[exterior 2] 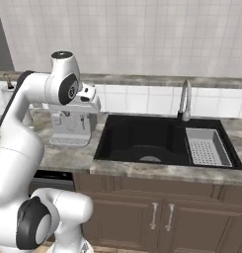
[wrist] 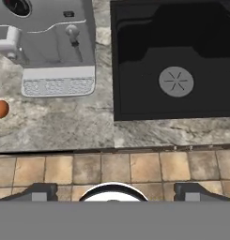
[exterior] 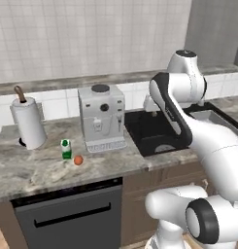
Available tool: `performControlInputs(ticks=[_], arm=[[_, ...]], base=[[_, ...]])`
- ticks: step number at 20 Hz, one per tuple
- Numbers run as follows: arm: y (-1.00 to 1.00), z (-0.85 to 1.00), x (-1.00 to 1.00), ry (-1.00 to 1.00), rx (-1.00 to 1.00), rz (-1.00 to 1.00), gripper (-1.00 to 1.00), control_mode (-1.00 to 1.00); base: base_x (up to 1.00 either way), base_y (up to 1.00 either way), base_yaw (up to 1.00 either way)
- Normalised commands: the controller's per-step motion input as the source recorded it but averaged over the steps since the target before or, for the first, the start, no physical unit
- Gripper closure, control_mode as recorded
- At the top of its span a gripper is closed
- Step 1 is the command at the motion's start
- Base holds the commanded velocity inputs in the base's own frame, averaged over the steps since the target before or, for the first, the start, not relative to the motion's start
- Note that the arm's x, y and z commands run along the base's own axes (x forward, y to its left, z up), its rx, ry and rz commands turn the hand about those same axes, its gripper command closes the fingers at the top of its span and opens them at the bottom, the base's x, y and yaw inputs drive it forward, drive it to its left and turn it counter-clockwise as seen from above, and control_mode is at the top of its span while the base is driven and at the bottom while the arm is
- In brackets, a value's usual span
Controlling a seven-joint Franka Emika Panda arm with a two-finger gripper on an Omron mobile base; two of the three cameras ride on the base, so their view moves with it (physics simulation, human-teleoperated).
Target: Gather the eggs and milk located in the vicinity of the sink area and place them right next to the bowl.
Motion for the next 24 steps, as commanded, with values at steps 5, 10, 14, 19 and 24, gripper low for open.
performControlInputs(ticks=[5,10,14,19,24], arm=[[0.00,0.00,0.00,0.00,0.00,0.00,-1.00,1.00],[0.00,0.00,0.00,0.00,0.00,0.00,-1.00,1.00],[0.00,0.00,0.00,0.00,0.00,0.00,-1.00,1.00],[0.00,0.00,0.00,0.00,0.00,0.00,-1.00,1.00],[0.00,0.00,0.00,0.00,0.00,0.00,-1.00,1.00]], base=[[-0.01,0.94,0.00],[0.00,0.89,0.00],[0.00,0.86,0.00],[0.16,0.30,0.00],[0.39,-0.08,0.00]])
